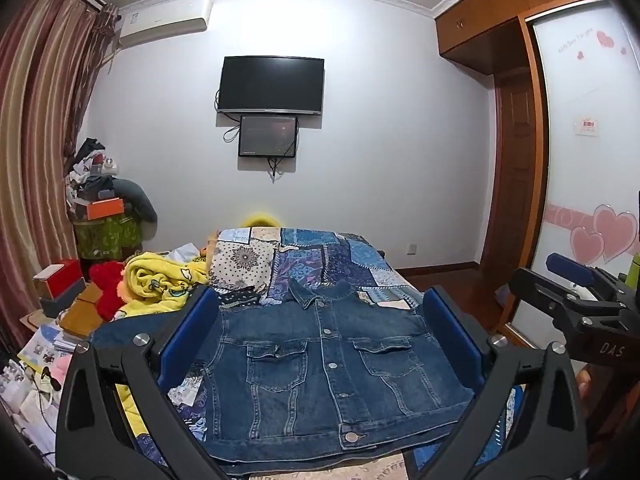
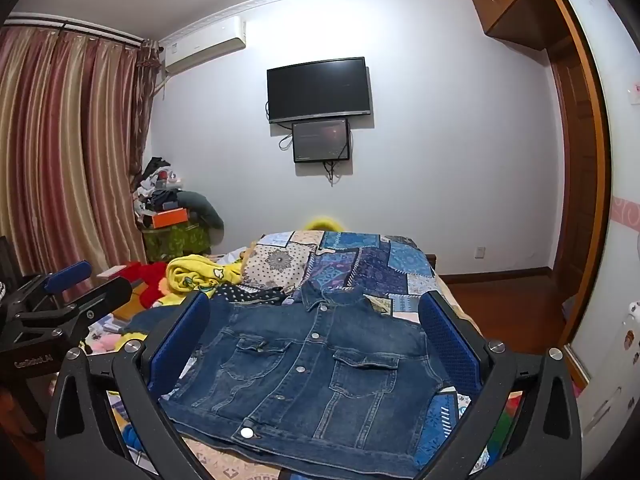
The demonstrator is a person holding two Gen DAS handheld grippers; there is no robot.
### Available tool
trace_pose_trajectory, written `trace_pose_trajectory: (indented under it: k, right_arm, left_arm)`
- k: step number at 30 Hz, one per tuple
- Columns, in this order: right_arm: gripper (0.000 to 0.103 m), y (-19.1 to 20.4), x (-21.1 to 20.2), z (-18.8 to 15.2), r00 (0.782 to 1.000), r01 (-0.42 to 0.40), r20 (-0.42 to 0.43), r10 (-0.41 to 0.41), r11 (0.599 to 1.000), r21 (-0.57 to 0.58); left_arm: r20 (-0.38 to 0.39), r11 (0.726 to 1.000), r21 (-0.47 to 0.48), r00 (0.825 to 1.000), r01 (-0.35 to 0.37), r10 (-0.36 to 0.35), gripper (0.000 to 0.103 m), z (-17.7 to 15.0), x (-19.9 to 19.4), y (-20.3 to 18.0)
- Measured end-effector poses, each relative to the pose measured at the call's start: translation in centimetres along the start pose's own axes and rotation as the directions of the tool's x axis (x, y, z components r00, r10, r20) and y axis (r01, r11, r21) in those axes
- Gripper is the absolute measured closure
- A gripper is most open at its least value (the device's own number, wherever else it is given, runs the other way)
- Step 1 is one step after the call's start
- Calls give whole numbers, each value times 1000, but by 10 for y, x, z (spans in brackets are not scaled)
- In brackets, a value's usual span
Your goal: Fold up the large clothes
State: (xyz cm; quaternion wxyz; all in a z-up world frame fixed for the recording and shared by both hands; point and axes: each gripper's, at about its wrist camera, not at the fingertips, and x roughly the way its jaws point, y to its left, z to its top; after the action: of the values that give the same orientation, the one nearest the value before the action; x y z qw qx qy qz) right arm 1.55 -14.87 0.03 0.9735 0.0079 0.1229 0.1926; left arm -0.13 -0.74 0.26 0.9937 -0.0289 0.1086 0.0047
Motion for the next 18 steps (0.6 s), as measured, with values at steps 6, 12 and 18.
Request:
trace_pose_trajectory:
  k: [6, 12, 18]
  right_arm:
    - [0, -2, 1, -1, 1000, 3, -5, -3, 1000, 4]
    - [0, -2, 1, -1, 1000, 3, -6, -3, 1000, 4]
    - [0, -3, 1, -1, 1000, 4, -5, -4, 1000, 4]
  left_arm:
    - [1, 1000, -5, 1000, 1, -1, 0, -1, -1, 0]
    - [-2, 1000, -15, 1000, 2, -2, 0, 2, 0, 0]
    - [-3, 1000, -15, 1000, 6, -6, 0, 1, 2, 0]
